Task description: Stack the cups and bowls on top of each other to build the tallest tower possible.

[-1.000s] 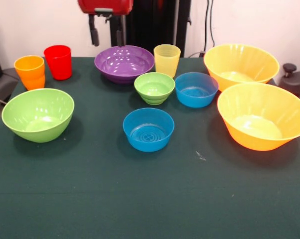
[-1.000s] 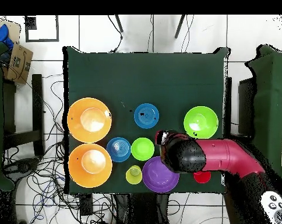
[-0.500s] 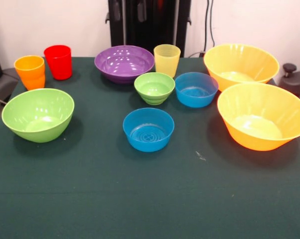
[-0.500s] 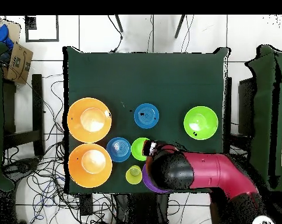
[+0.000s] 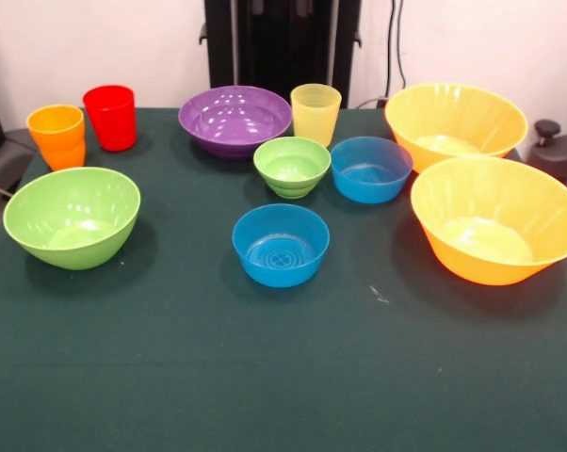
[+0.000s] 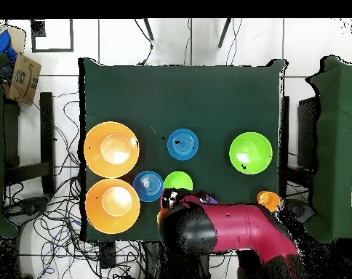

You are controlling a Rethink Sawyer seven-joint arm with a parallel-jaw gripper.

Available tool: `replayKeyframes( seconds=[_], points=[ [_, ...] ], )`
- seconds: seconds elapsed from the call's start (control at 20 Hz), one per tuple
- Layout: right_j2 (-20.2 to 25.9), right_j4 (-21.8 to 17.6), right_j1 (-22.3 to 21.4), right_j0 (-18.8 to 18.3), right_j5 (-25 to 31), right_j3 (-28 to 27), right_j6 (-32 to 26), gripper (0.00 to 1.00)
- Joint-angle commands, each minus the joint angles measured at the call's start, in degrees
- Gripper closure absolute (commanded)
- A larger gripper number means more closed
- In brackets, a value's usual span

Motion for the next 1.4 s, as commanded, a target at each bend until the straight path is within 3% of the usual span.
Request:
replayKeyframes(
  seconds=[0.05,0.3,0.6,0.9,1.25,1.4],
  points=[
    [-5.0,-4.9,3.1,5.7,-6.1,4.8,7.9,0.00],
    [-9.5,-7.2,4.7,9.6,-8.7,3.4,10.0,0.00],
    [-13.6,-6.8,6.3,13.1,-11.2,2.1,10.8,0.00],
    [-18.0,-7.6,8.7,16.5,-8.8,0.5,10.4,0.00],
    [-21.8,-7.8,11.8,19.4,-10.6,-1.1,9.7,0.00],
    [-21.6,-5.8,13.1,20.2,-11.8,-0.9,8.8,0.00]
  ],
)
